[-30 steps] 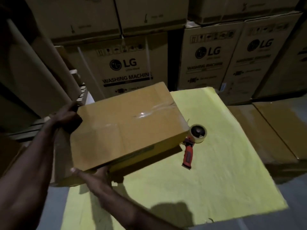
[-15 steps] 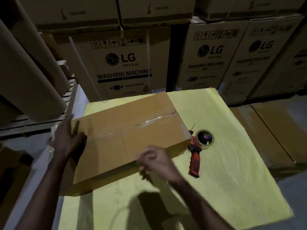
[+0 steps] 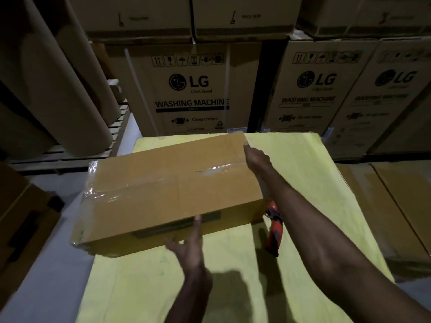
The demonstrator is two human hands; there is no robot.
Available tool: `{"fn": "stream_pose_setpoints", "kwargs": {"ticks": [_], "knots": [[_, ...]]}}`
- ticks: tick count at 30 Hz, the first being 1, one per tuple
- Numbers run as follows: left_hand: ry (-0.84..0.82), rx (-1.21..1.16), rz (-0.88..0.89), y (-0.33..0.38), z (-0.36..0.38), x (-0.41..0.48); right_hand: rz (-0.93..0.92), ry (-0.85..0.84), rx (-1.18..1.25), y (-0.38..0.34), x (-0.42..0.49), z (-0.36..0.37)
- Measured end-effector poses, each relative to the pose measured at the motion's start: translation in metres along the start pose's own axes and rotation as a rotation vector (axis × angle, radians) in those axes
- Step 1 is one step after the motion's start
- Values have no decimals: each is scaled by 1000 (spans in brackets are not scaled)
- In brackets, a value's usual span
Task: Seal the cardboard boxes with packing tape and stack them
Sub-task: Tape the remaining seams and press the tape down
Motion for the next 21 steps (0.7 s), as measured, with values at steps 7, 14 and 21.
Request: {"fn": "stream_pose_setpoints", "kwargs": {"ticks": [7, 14, 21], "knots": [[-130, 97, 101, 5, 36, 20, 45, 77, -34, 7, -29, -2], [95, 284, 379, 78, 27, 55, 111, 229, 274, 19, -138, 37], [70, 885, 634, 179, 38, 99, 331, 210, 899, -1, -222, 139]]}}
Point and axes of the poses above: each hand's wrist, its own x-axis towards the middle knuckle, its own z-axis out of the palm, y = z × x, the point moved 7 cm from there along x, towards the middle knuckle, and after that the axes turned 15 degrees about -z, right-handed, at the moved point
